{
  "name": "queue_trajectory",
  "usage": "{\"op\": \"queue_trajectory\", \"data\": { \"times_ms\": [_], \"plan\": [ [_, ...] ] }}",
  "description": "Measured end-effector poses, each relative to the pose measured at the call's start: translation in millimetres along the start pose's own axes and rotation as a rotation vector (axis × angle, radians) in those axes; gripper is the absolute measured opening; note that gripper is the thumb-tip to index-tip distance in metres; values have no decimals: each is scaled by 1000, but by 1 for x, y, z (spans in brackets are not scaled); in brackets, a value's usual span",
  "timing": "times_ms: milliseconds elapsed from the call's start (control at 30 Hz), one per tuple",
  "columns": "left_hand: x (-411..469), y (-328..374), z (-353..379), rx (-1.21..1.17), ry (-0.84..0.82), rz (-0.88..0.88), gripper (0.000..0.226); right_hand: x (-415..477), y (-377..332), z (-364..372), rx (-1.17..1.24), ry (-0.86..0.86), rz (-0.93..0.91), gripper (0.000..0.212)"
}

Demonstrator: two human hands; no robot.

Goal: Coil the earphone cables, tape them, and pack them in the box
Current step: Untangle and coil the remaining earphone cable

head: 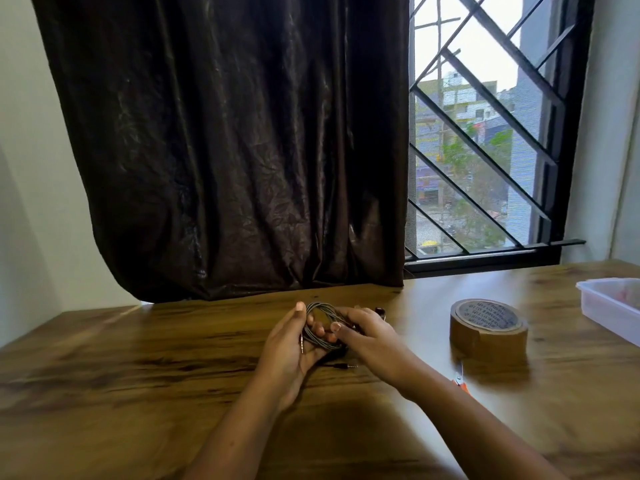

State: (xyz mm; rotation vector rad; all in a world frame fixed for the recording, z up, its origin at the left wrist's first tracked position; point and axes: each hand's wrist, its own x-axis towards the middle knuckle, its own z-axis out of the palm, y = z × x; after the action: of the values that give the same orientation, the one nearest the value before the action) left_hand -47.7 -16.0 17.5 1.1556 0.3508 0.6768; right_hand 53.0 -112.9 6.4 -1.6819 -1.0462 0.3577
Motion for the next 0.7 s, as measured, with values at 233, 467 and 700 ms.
{"op": "queue_trajectory", "data": {
  "times_ms": [233, 467, 700],
  "plan": [
    [-4, -5, 4, 121, -34, 0, 22, -1, 2, -1, -106, -41, -56, 22],
    [2, -13, -3, 451, -1, -22, 17, 4, 8, -4, -340, 90, -86, 25],
    [7, -16, -12, 1160, 65, 64, 15, 6, 13, 2, -500, -60, 53, 26]
  ]
}}
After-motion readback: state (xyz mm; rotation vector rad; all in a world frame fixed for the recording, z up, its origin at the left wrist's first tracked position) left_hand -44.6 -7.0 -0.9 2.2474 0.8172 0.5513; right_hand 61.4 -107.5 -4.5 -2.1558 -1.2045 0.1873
